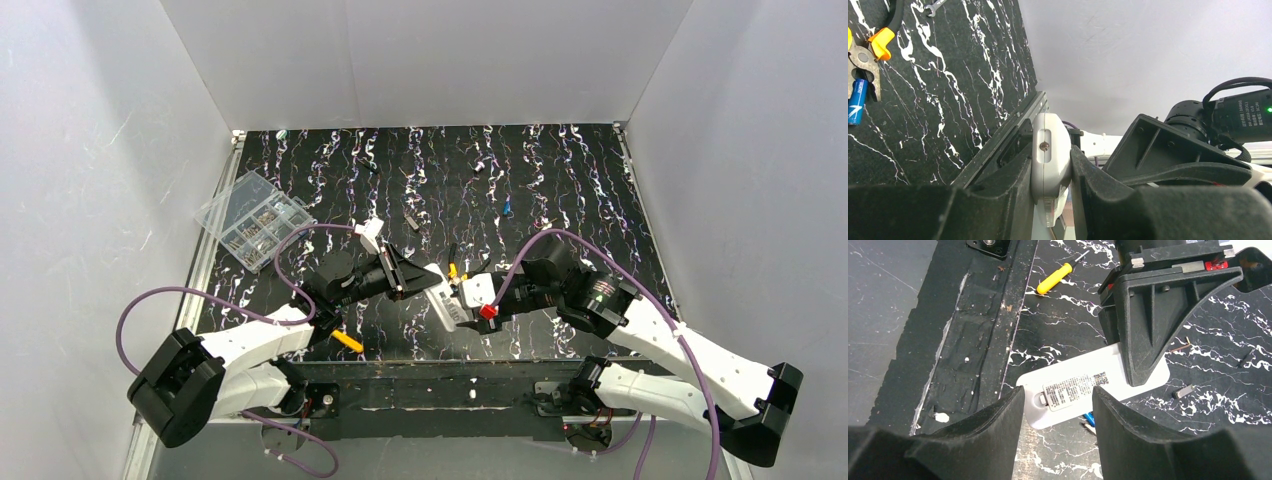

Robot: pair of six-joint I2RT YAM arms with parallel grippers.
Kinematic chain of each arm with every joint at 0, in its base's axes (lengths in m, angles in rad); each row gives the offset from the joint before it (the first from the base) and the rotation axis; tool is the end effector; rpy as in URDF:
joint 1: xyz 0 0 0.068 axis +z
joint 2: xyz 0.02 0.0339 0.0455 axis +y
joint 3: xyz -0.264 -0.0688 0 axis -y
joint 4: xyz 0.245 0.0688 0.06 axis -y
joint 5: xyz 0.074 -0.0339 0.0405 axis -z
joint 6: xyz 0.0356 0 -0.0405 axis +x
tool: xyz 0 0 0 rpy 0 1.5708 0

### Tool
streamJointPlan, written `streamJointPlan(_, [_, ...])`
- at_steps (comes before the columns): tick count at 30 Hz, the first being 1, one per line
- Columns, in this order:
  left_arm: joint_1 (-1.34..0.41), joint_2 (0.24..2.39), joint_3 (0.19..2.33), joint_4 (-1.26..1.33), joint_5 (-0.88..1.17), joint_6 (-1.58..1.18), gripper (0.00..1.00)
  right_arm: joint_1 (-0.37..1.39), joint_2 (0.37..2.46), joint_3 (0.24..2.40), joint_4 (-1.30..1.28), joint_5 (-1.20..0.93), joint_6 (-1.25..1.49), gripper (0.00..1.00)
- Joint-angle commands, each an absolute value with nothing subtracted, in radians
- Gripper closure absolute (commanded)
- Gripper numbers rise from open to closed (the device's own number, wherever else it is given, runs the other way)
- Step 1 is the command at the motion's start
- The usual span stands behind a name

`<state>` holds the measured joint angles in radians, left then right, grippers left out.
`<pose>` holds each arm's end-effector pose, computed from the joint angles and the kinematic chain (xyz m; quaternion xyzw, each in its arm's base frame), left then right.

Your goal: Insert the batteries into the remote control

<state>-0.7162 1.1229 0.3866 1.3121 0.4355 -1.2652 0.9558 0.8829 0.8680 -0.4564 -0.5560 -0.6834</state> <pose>0.1536 -0.1536 0.2893 0.0564 0.5000 -0.7742 0.3841 0.0949 0.1669 0.3265 -0.6971 0.4548 0.3000 0.4660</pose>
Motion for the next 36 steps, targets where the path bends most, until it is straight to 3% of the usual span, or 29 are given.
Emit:
streamJointPlan(1, [-0.712, 1.102, 0.416, 1.409, 0.469, -1.282, 1.00, 0.959, 0.871, 0.901, -0.461, -0.544, -0.723, 0.40])
streamJointPlan(36, [-0.713, 1.142, 0.413, 1.468, 0.456, -1.364, 1.00, 0.959, 0.890, 0.876, -0.489, -0.506, -0.774, 0.58])
